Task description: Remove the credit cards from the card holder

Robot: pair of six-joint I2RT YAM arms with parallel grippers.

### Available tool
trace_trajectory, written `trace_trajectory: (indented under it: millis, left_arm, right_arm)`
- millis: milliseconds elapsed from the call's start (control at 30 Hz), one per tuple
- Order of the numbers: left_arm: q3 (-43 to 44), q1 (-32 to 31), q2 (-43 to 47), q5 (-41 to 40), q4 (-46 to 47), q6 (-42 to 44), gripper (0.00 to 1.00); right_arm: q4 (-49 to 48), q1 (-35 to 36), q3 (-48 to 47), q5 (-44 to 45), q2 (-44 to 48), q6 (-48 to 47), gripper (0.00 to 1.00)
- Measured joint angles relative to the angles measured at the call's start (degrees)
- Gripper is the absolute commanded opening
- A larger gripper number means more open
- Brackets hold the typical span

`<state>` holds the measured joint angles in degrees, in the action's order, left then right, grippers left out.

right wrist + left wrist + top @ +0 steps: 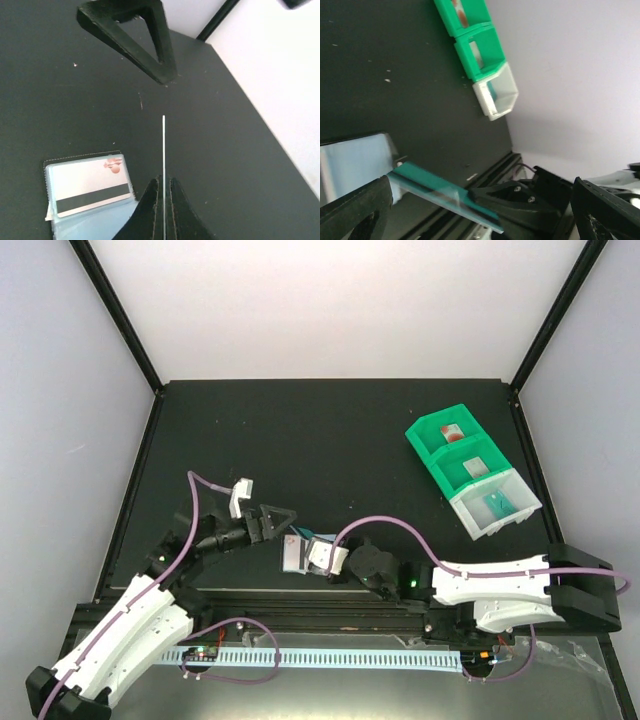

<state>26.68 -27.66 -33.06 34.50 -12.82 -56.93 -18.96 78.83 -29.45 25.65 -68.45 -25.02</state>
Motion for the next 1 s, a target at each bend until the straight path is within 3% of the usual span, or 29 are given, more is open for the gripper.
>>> trace_trajectory:
  millis: [200, 667, 1000]
  left_arm:
    - [0.3, 0.0, -0.1, -3.6, -6.1, 7.6, 0.99]
    - [0.5, 0.0, -3.8, -6.4, -10.4, 17.8, 0.99]
    - [4.5, 0.0, -4.6, -11.1, -13.1, 22.6, 0.99]
  right_arm:
    - [7.1, -4.8, -2.8, -2.1, 0.1, 10.0, 0.01]
    - [16.3, -31.6, -3.9, -21.4, 10.5, 35.8, 0.01]
    - [29.1, -46.9, -7.1, -29.1, 15.8, 53.8, 0.01]
